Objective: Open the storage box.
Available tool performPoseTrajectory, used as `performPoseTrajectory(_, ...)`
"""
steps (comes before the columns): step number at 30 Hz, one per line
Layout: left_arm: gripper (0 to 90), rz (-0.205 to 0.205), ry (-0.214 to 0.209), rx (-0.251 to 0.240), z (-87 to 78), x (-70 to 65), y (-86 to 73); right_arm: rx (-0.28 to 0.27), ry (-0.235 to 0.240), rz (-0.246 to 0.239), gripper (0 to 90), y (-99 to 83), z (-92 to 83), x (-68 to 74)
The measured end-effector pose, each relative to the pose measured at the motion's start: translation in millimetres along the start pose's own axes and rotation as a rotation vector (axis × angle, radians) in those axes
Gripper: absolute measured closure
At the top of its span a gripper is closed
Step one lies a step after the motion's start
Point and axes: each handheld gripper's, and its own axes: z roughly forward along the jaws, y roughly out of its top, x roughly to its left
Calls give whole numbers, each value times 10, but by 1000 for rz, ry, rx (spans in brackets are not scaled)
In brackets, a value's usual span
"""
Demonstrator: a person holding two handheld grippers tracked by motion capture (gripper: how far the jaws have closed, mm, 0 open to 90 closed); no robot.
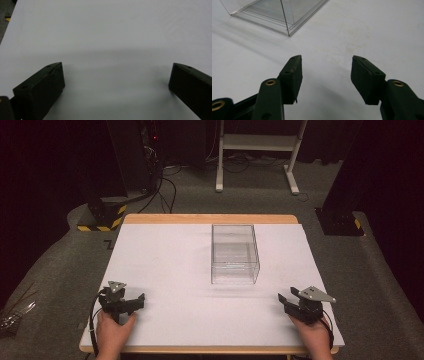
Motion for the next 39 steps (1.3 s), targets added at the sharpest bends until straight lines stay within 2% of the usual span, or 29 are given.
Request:
performPoseTrajectory(9, 4, 0, 0, 0, 0, 0, 0, -29, 2, -22, 424, 32, -59, 113)
performPoseTrajectory(22, 4, 0, 0, 0, 0, 0, -1, -30, 50, -56, 436, 81, -34, 311)
performPoseTrajectory(39, 4, 0, 0, 0, 0, 0, 0, -27, 100, -66, 453, 167, 22, 519)
